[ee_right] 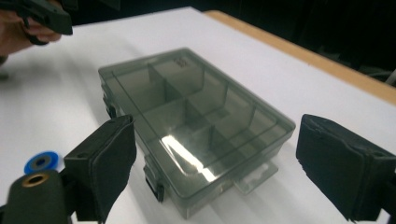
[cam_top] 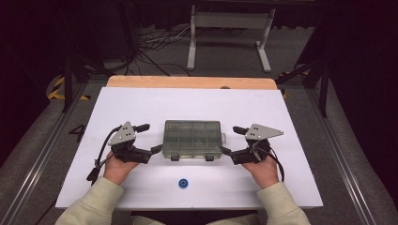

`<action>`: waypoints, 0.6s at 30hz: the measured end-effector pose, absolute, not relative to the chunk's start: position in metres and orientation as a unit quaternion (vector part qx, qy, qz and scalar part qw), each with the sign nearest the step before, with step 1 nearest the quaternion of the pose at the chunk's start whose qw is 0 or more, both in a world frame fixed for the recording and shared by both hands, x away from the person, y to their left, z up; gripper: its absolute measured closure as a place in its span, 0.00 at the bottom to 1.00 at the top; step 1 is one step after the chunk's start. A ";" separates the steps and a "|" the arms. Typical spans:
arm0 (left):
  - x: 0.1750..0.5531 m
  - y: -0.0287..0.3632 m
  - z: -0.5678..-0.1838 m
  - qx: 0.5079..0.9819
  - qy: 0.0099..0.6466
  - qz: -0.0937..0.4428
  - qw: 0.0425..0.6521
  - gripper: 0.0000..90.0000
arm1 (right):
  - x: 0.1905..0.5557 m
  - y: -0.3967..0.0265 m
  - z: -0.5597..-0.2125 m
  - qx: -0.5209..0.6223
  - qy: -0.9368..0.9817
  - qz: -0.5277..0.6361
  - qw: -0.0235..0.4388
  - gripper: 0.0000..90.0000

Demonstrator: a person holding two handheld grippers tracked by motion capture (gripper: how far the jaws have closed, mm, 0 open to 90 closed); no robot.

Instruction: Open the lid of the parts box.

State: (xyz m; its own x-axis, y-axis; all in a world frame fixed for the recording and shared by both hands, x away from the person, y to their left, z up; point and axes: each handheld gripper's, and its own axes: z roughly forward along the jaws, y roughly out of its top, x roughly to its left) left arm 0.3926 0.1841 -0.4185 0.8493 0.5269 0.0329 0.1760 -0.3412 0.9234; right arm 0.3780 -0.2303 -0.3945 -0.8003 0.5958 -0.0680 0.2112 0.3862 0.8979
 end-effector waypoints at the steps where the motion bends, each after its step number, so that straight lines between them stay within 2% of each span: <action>1: 0.394 0.184 -0.421 0.805 0.224 0.160 0.526 0.12 | 0.379 -0.230 -0.396 0.252 0.813 0.490 0.191 0.14; 18: 0.401 0.177 -0.444 0.842 0.227 0.128 0.472 0.15 | 0.387 -0.227 -0.423 0.267 0.846 0.438 0.145 0.16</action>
